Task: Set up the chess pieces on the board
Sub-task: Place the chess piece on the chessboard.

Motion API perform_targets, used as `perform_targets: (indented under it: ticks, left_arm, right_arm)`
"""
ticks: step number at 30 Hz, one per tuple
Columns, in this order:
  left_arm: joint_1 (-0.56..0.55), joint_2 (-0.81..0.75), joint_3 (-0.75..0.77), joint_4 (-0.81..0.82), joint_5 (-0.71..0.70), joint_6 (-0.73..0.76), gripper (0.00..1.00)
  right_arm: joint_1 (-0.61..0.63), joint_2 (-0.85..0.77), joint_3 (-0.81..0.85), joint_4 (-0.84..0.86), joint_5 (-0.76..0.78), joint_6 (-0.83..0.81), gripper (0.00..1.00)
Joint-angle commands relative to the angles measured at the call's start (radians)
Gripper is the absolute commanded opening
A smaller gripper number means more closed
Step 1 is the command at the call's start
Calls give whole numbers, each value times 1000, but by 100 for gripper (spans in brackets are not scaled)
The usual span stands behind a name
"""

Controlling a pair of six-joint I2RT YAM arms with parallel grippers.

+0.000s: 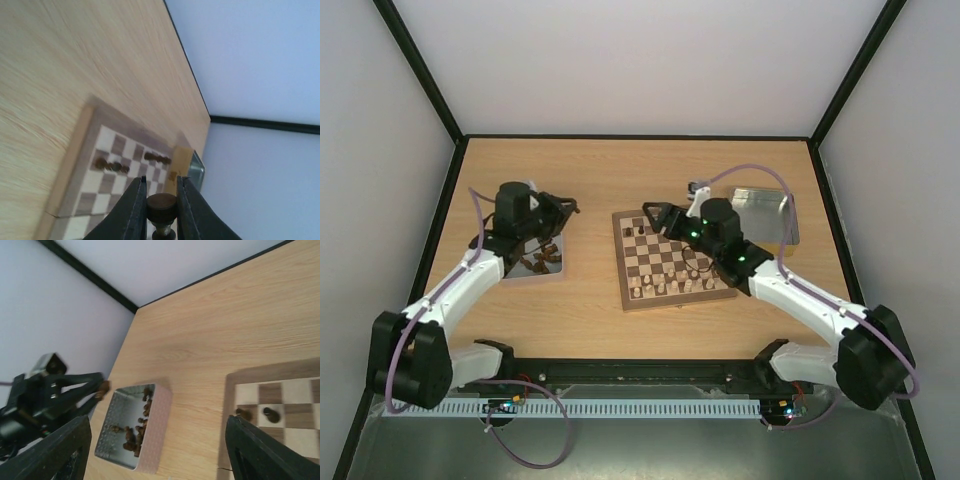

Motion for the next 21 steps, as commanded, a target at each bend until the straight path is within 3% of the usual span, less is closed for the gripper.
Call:
perform_targets:
  ticks: [1,9,15,21]
  left_arm:
    - [-65,57,-34,191,92,-245,11]
    - [-172,85,-69,330,85,-450,11]
    - [-205,105,-80,372,96,-493,11]
    - [-219,103,-95,394,80,-515,11]
  right_arm:
    - [85,68,71,87,82,-25,71]
    - [147,211,128,115,57,9,65]
    - [174,245,159,130,52,-31,57]
    - [186,279,181,93,44,-64,40]
